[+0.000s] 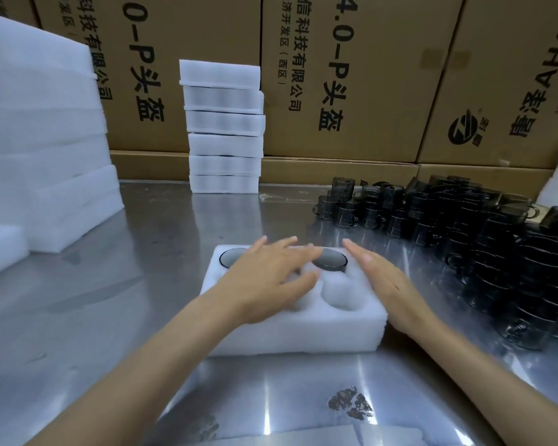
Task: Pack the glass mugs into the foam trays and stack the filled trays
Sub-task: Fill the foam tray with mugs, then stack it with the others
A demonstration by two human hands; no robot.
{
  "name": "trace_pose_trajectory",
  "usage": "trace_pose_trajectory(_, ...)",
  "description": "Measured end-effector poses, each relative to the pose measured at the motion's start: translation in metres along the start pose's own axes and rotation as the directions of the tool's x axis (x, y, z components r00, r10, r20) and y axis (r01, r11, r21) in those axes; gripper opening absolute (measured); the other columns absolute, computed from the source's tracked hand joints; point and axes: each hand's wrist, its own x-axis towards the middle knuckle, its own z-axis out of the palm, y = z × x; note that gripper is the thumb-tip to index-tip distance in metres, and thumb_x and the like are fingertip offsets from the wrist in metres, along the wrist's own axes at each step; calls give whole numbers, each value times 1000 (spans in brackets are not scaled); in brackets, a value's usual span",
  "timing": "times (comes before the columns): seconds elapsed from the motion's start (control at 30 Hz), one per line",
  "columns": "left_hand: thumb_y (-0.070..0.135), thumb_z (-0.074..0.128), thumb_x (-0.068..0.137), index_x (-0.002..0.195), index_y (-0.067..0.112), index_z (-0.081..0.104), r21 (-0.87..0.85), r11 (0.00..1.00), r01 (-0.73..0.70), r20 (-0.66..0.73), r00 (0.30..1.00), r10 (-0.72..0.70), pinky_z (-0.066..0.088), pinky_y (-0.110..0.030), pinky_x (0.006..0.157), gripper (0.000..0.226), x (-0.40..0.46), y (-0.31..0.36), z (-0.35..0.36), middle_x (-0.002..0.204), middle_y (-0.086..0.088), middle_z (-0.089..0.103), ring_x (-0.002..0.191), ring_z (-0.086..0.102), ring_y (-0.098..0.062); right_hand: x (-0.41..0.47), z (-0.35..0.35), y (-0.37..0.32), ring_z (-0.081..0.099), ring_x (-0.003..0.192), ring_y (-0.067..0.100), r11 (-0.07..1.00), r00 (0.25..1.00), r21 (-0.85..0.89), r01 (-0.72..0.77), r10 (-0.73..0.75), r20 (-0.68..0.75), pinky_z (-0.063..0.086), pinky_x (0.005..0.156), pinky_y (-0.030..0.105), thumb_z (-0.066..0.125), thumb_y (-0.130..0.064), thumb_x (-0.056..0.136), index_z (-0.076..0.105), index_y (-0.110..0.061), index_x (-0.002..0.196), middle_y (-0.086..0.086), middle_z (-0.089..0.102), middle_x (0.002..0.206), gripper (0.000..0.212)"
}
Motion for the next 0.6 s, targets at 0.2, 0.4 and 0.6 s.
trace_pose_trajectory(0.2, 33, 51, 88, 105, 42, 63, -391, 914, 108, -467, 832, -298, 33, -1, 86, 23, -22, -44, -11, 111, 30, 59, 107, 50, 12, 23, -3, 39, 35, 136, 13, 951, 959, -151, -269, 250, -132, 24, 103, 25, 32, -41, 101, 44, -22, 141, -6, 42, 147, 46)
trace_pose_trajectory(0.4, 28, 49, 95, 81, 43, 70, -742, 586, 325, -80, 825, -559, 41, -19, 77, 29, -33, -84, 9, 94, 27, 68, 89, 60, 7, 70, 3, 57, 37, 135, 21, 903, 958, -324, -281, 244, -152, 33, 107, 41, 37, -40, 99, 34, -19, 145, 1, 40, 149, 51)
trace_pose_trajectory(0.6, 47, 49, 73, 78, 50, 69, -777, 533, 336, -67, 797, -600, 44, -26, 81, 20, -28, -92, 15, 87, 30, 67, 89, 61, 8, 113, 9, 69, 40, 130, 28, 888, 960, -365, -280, 249, -129, 38, 102, 45, 43, -45, 95, 36, -29, 144, 7, 39, 147, 52)
